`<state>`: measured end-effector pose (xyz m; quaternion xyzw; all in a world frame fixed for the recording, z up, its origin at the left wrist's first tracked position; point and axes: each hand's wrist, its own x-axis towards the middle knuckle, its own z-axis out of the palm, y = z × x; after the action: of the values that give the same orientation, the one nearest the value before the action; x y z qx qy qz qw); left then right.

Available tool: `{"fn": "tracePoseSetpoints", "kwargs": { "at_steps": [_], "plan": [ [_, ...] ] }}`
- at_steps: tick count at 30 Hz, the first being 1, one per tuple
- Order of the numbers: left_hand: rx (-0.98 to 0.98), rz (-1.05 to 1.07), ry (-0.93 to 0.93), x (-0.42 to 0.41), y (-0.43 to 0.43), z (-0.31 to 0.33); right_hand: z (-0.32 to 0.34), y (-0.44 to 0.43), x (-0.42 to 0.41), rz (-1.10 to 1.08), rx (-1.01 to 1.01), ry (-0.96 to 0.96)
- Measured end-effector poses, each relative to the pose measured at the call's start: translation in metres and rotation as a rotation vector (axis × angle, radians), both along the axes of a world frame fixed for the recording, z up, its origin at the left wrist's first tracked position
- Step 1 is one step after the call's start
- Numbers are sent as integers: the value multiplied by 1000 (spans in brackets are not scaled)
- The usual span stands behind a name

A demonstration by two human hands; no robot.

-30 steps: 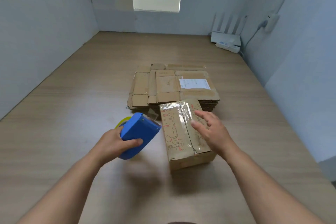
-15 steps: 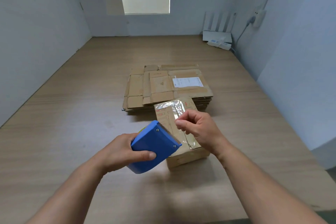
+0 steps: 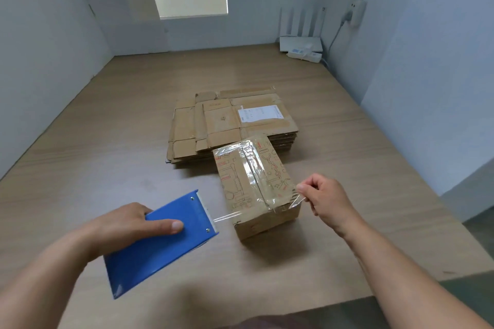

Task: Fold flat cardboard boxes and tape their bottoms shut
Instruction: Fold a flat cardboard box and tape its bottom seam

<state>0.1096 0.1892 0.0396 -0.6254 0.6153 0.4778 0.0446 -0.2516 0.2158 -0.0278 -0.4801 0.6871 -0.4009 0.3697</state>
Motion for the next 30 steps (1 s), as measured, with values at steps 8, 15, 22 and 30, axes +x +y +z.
{"fn": "tracePoseSetpoints", "kwargs": {
  "at_steps": [8,15,22,30],
  "plan": [
    [0,-16,-120,-41,-13,-33,-21,-11,-22,-37,125,55],
    [23,-25,-193,-54,-22,-59,-39,-16,-16,-13,236,98],
    [52,-16,-162,-56,-25,-68,-68,-1,-13,-60,507,344],
    [67,-16,-150,-59,-24,-69,-44,-15,32,-87,197,446]
  ]
}}
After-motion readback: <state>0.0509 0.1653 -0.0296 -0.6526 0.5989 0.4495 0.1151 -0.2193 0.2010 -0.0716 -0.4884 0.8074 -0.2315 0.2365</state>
